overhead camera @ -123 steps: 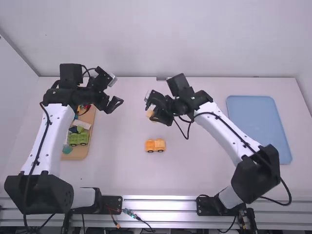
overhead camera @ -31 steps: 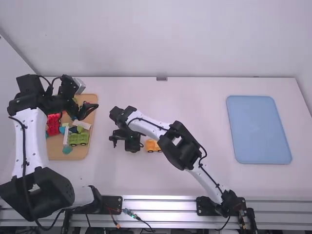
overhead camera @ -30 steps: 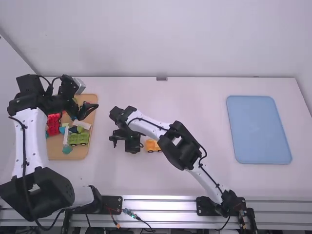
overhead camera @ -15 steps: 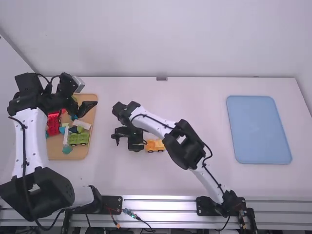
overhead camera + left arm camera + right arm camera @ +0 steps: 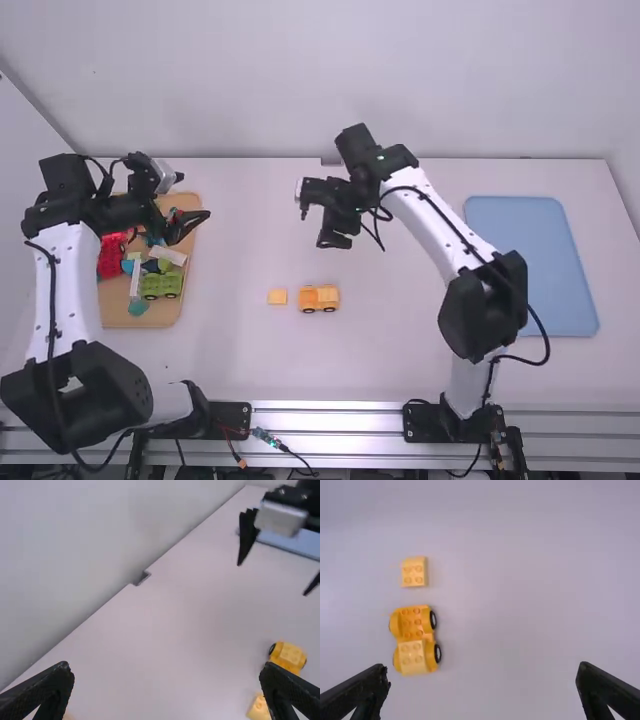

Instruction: Assemble lego blocks to make yellow taxi

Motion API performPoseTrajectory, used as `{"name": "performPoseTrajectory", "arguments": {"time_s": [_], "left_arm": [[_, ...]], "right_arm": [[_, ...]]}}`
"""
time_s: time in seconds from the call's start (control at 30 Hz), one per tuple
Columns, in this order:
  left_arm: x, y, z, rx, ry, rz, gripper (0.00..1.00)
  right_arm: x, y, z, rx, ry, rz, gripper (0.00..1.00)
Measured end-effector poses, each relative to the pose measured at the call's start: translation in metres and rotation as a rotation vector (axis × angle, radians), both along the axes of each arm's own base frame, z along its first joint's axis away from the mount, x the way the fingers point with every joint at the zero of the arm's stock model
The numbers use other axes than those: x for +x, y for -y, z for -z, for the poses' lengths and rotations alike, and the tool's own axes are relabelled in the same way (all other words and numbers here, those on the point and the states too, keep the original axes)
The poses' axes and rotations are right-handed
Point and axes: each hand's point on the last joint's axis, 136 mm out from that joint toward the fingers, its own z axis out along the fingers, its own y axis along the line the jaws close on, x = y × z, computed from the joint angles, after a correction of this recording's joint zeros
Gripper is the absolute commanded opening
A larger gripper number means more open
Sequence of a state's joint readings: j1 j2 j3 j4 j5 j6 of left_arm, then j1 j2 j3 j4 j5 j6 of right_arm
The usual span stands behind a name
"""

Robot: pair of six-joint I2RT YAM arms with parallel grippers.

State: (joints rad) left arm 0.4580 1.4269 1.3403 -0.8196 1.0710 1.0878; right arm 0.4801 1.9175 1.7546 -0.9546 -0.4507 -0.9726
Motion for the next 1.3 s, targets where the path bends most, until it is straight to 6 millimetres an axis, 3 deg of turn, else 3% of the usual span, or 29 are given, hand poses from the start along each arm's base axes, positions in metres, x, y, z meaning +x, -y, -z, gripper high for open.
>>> {"name": "performPoseTrajectory", "arguments": {"time_s": [0.23, 0.4, 0.5, 0.67, 0.83, 1.07, 1.2, 1.3], "left_arm": [[-0.026, 0.050, 0.048, 0.019, 0.050, 0.242, 0.99], [-0.038, 0.069, 0.087, 0.045, 0.133, 0.346, 0.99], [-0.038, 0.076, 0.109, 0.071, 0.163, 0.366, 0.99], [-0.040, 0.097, 0.159, 0.130, 0.185, 0.370, 0.99], [-0.052, 0.107, 0.193, 0.172, 0.250, 0.369, 0.99], [-0.062, 0.105, 0.213, 0.156, 0.239, 0.279, 0.99], [-0.064, 0.106, 0.215, 0.127, 0.197, 0.266, 0.99], [-0.071, 0.108, 0.224, 0.117, 0.167, 0.291, 0.99]], "right_arm": [[0.001, 0.024, 0.006, 0.148, 0.139, 0.111, 0.99], [-0.010, 0.040, 0.006, 0.265, 0.234, 0.127, 0.99], [-0.012, 0.049, 0.020, 0.290, 0.237, 0.142, 0.99], [-0.022, 0.064, 0.060, 0.304, 0.221, 0.174, 0.99], [-0.026, 0.064, 0.072, 0.339, 0.278, 0.162, 0.99], [-0.053, 0.051, 0.091, 0.369, 0.244, 0.095, 0.99], [-0.051, 0.043, 0.096, 0.389, 0.253, 0.070, 0.99], [-0.048, 0.039, 0.114, 0.403, 0.226, 0.058, 0.99]]}}
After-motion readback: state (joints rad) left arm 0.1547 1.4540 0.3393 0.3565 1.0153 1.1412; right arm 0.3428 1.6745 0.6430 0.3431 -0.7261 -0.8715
